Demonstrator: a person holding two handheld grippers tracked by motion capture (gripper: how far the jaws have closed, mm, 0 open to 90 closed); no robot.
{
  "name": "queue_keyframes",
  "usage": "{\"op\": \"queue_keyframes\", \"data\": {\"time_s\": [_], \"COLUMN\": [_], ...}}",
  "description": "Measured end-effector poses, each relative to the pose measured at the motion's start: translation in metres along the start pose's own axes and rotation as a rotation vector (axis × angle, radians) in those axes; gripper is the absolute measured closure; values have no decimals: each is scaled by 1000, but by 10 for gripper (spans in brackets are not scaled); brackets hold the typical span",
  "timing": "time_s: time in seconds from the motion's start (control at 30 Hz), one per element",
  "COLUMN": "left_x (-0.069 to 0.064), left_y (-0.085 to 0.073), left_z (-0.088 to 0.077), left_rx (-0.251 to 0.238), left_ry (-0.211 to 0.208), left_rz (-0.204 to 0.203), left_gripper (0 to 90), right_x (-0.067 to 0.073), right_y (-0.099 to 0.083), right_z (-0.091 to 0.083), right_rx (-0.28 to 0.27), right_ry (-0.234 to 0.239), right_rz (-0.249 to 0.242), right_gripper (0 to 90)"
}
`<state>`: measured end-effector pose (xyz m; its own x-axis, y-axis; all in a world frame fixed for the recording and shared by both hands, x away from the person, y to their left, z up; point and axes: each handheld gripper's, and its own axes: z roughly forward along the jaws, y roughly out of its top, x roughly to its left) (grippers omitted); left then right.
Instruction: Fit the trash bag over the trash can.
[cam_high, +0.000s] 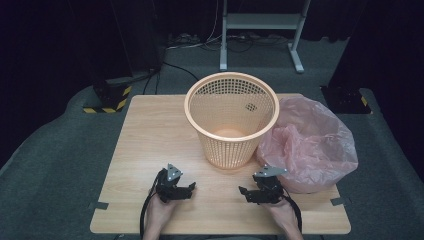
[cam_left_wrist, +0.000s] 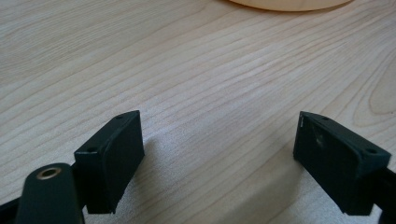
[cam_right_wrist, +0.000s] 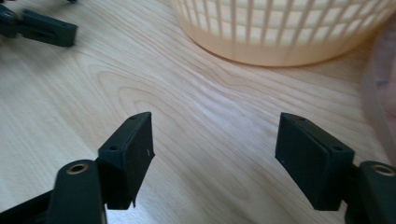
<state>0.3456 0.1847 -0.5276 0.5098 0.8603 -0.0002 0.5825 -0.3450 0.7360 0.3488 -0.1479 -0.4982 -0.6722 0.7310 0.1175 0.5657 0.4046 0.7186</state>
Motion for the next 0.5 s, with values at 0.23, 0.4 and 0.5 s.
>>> {"op": "queue_keyframes", "data": {"time_s": [0.23, 0.4, 0.5], "left_x": [0, 0, 0], "left_y": [0, 0, 0], "left_z": [0, 0, 0], "left_rx": [0, -1, 0], "left_ry": [3, 4, 4], "left_rz": [1, 2, 3], "left_gripper": [164, 165, 165], "right_x": [1, -3, -4], "right_y": [7, 12, 11], "right_z": [-6, -12, -15], "right_rx": [-16, -7, -29], "right_ry": [64, 75, 120], "right_rz": [13, 40, 30], "right_gripper": [222, 196, 182]}}
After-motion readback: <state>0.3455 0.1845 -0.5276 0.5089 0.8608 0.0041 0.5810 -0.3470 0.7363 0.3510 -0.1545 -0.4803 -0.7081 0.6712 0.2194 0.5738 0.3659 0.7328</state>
